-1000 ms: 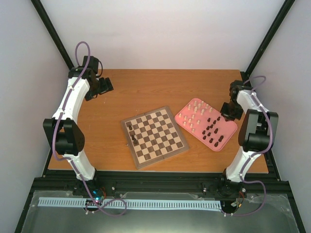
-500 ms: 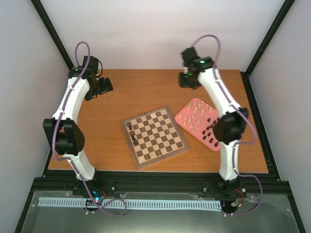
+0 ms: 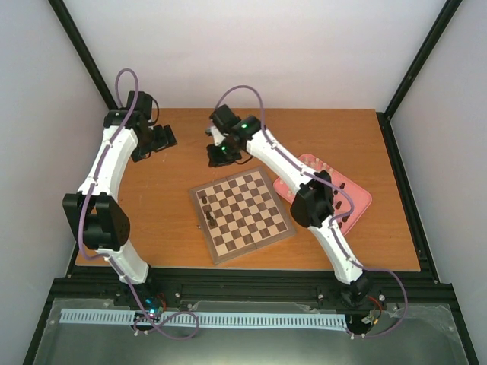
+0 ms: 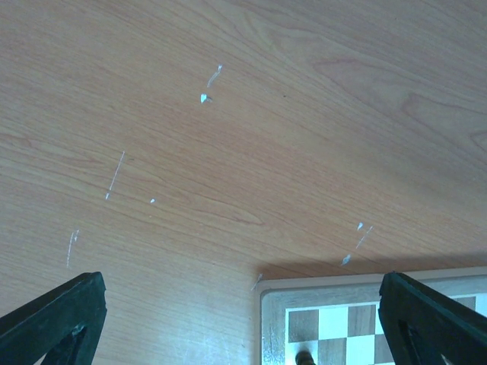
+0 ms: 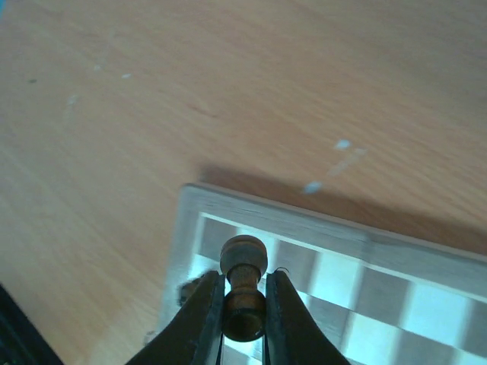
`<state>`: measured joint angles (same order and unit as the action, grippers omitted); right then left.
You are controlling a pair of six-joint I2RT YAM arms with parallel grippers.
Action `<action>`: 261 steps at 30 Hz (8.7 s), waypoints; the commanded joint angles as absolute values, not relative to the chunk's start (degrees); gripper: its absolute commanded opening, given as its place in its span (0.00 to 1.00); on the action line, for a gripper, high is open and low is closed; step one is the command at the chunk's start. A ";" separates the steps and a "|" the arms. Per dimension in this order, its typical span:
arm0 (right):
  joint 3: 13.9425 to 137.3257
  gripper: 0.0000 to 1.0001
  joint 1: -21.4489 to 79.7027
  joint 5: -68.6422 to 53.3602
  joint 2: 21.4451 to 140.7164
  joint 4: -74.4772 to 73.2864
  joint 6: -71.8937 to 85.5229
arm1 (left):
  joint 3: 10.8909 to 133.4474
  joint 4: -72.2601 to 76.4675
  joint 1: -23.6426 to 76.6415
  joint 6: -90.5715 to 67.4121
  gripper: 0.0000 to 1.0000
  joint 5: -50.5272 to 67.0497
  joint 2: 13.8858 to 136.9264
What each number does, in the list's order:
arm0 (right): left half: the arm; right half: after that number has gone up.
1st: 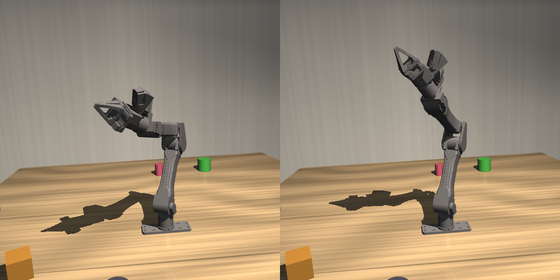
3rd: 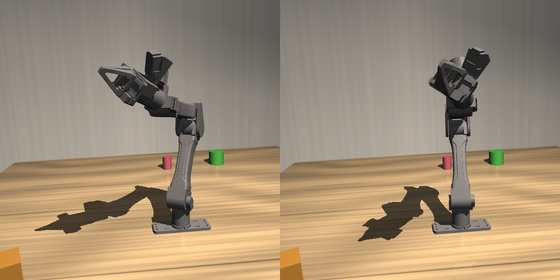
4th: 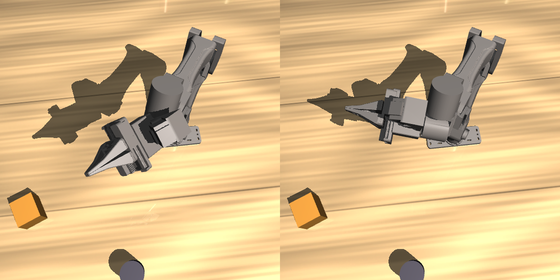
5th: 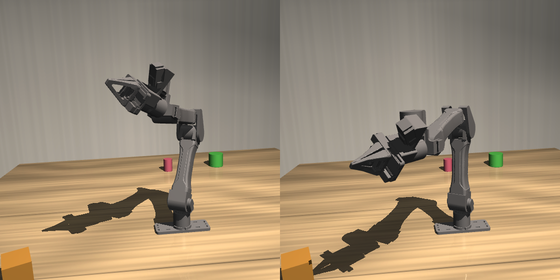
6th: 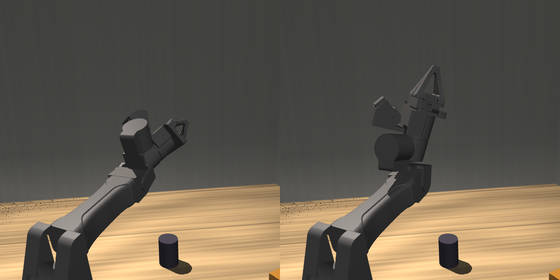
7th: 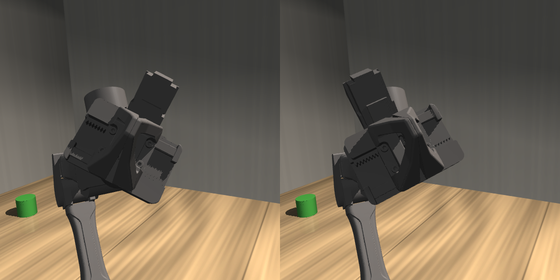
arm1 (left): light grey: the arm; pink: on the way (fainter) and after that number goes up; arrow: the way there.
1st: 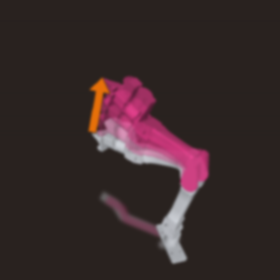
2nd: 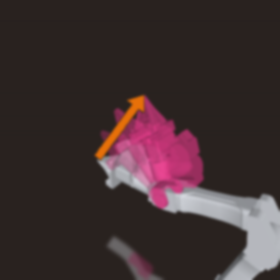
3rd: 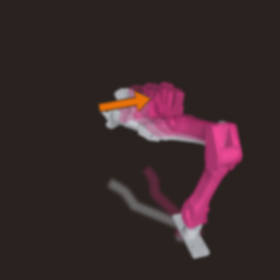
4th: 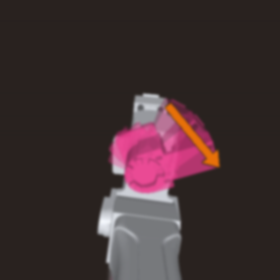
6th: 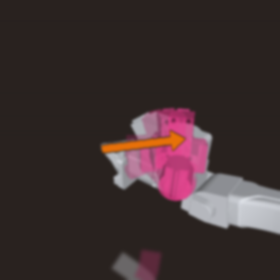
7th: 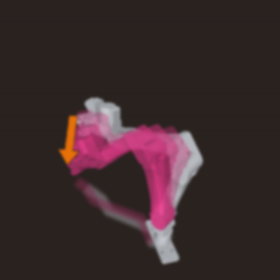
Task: Set up the chess pieces on the board
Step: Place the chess piece on the chessboard, then move the chess piece to the chessboard.
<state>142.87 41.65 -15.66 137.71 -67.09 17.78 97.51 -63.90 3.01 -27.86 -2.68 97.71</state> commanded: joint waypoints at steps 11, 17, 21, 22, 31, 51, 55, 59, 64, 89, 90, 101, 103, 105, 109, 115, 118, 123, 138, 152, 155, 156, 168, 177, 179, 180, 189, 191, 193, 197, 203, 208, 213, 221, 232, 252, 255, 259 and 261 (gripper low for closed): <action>145.46 0.03 49.02 -20.17 145.64 -63.72 17.60 | 94.58 -62.05 3.25 -28.08 1.00 -0.32 93.64; 145.46 0.03 49.45 -20.04 146.62 -64.63 18.62 | 94.29 -61.80 3.24 -28.28 1.00 0.29 93.32; 145.46 0.03 49.96 -19.89 147.27 -65.19 18.85 | 93.57 -61.57 3.21 -28.30 1.00 0.52 93.02; 145.48 0.03 50.00 -19.64 147.37 -65.40 18.89 | 93.46 -61.57 3.22 -28.30 1.00 0.60 92.91; 145.49 0.03 50.27 -17.32 148.08 -67.12 19.56 | 93.66 -61.34 3.25 -28.31 1.00 0.78 93.11; 145.81 0.06 50.27 -16.16 149.88 -66.51 19.75 | 93.86 -61.17 3.19 -28.30 1.00 1.05 93.88; 146.36 0.11 50.27 -15.94 150.16 -66.71 19.61 | 94.09 -61.26 3.19 -28.28 1.00 0.99 93.98; 146.67 0.15 50.27 -15.95 150.12 -66.59 19.50 | 94.22 -61.45 3.23 -28.21 1.00 0.93 94.04; 146.87 0.19 50.27 -15.70 149.94 -66.65 19.18 | 94.39 -61.52 3.21 -28.14 1.00 0.74 94.00; 146.87 0.27 50.36 -20.22 148.98 -63.94 18.65 | 94.27 -61.74 3.24 -27.95 1.00 0.32 93.44; 146.87 0.27 50.36 -20.17 148.98 -63.83 18.71 | 94.23 -61.70 3.25 -27.95 1.00 0.31 93.43; 146.87 0.27 50.36 -19.95 148.98 -63.50 18.92 | 94.05 -61.52 3.17 -27.95 1.00 0.40 93.52; 146.88 0.27 50.36 -19.95 148.93 -63.54 18.96 | 94.02 -61.58 3.25 -27.95 1.00 0.36 93.50; 146.87 0.27 50.36 -19.47 148.69 -63.72 18.93 | 94.04 -61.57 3.17 -27.95 1.00 0.38 93.46; 146.81 0.28 50.36 -17.45 147.99 -63.81 18.90 | 94.13 -61.62 3.17 -27.95 1.00 0.37 93.44; 146.75 0.31 50.36 -17.49 148.18 -63.81 19.16 | 94.14 -61.74 3.25 -27.91 1.00 0.21 93.27; 146.68 0.32 50.29 -16.83 147.97 -63.68 19.08 | 94.05 -61.70 3.25 -27.81 1.00 0.09 93.28; 146.62 0.33 50.19 -15.37 148.03 -65.08 18.54 | 94.34 -61.70 3.25 -27.83 1.00 0.04 93.49; 146.62 0.33 50.19 -21.00 149.82 -64.41 17.30 | 94.92 -61.98 3.23 -27.69 1.00 -0.26 94.43; 146.69 0.33 50.19 -22.50 150.54 -63.99 17.25 | 94.59 -61.88 3.23 -27.71 1.00 -0.44 94.70; 146.69 0.33 50.19 -22.20 150.64 -64.33 17.36 | 94.41 -61.79 3.20 -27.69 1.00 -0.41 94.74; 146.69 0.33 50.19 -21.97 150.71 -64.49 17.36 | 94.40 -61.81 3.22 -27.69 1.00 -0.36 94.69; 146.09 0.62 49.48 -17.97 148.48 -64.22 17.88 | 94.55 -61.79 3.21 -27.60 1.00 -0.53 94.44; 145.99 0.62 49.20 -12.66 143.92 -65.00 17.41 | 94.83 -62.14 3.24 -27.42 1.00 -1.18 94.49; 145.99 0.62 48.56 -11.34 142.28 -65.99 17.30 | 95.23 -62.33 3.23 -27.29 1.00 -1.23 94.71; 145.99 0.63 48.18 -10.61 141.43 -66.78 17.20 | 95.67 -62.58 3.23 -27.25 1.00 -1.47 94.85; 140.01 0.84 43.08 -0.21 129.15 -73.82 13.60 | 97.88 -63.45 3.19 -26.99 1.00 -2.75 95.86; 136.47 0.92 42.01 2.05 126.10 -74.95 13.18 | 98.12 -63.46 3.23 -26.92 1.00 -3.28 96.09; 133.56 1.00 41.00 4.09 123.43 -75.77 12.52 | 98.37 -63.46 3.23 -26.77 1.00 -3.81 96.21; 129.67 1.00 39.59 5.64 119.70 -76.62 11.55 | 99.36 -63.88 3.24 -26.59 1.00 -4.43 96.90; 126.43 0.93 42.20 5.04 118.44 -78.44 9.45 | 99.21 -63.98 3.24 -26.63 1.00 -4.34 97.12; 126.80 0.81 50.53 2.97 121.51 -77.46 8.30 | 97.54 -63.25 3.23 -26.72 1.00 -4.62 97.54; 132.86 0.78 56.48 -0.57 128.21 -76.15 8.47 | 97.63 -63.36 3.25 -26.94 1.00 -4.33 98.24; 132.82 0.65 60.07 -3.29 132.33 -75.14 10.80 | 97.09 -63.46 3.19 -27.21 1.00 -4.16 96.94; 132.10 0.51 60.70 -6.48 135.94 -75.33 9.21 | 95.48 -62.84 3.22 -27.25 1.00 -3.63 95.87; 135.35 0.41 60.75 -1.66 140.64 -76.09 9.21 | 95.01 -62.67 3.20 -27.07 1.00 -3.34 95.47; 136.02 0.35 60.41 -1.70 141.18 -76.25 8.91 | 95.14 -62.74 3.16 -27.07 1.00 -3.43 95.58; 136.05 0.28 60.12 -3.08 141.33 -76.13 8.34 | 95.10 -62.75 3.22 -27.07 1.00 -3.43 95.72; 135.90 0.27 60.04 -3.48 141.26 -76.04 8.14 | 94.95 -62.71 3.21 -27.07 1.00 -3.35 95.71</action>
